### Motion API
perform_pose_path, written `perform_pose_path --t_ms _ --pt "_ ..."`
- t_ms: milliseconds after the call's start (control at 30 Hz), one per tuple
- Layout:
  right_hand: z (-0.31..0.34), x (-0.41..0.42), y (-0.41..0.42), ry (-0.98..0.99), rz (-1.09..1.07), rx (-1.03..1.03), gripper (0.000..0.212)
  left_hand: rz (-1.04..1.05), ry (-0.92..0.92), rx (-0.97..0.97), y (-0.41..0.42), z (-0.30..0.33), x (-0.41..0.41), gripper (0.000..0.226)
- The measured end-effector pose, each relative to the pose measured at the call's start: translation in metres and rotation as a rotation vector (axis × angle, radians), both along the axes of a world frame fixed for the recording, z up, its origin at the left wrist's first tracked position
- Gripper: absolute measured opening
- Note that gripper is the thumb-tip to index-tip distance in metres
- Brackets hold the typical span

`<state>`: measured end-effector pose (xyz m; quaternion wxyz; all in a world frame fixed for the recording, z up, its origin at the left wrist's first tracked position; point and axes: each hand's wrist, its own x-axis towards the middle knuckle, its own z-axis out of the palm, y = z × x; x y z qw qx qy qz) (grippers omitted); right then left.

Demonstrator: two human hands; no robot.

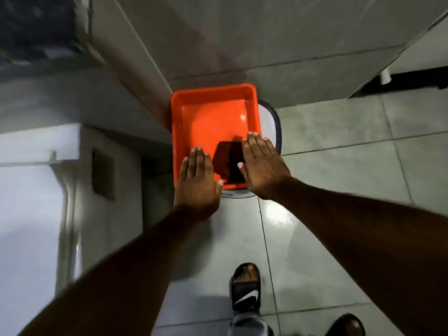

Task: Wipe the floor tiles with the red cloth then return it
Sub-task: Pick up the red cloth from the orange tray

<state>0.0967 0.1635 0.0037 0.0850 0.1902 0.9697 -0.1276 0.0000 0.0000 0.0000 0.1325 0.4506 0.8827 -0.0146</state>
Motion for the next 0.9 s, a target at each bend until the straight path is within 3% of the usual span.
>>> perform_pose_path --t_ms 100,233,367,500,633,900 --pt "-0.02 -0.022 0.0 -0.018 0.032 -0.001 0.06 -0.019 0.007 0.006 -0.003 -0.024 -0.001 0.078" --pt "-0.031 -0.052 -0.003 -0.186 0.067 0.017 0.057 -0.051 -0.022 0.014 -0.005 -0.046 0.003 0.075" --pt "-0.032 -0.073 -0.007 -0.327 -0.02 0.017 0.063 -0.065 -0.024 0.049 -0.005 -0.053 0.0 0.073" --pt "-0.022 -0.089 -0.001 -0.268 -0.131 -0.008 0.045 -0.063 -0.017 0.034 -0.005 -0.054 -0.001 0.076" --pt "0.0 -0.077 0.007 -0.136 -0.248 -0.235 0.044 -0.03 0.029 0.037 -0.001 -0.043 0.002 0.08" --pt "0.041 0.042 0.057 0.311 -0.589 -0.472 0.033 -0.183 0.06 0.143 0.04 -0.004 0.062 0.077"
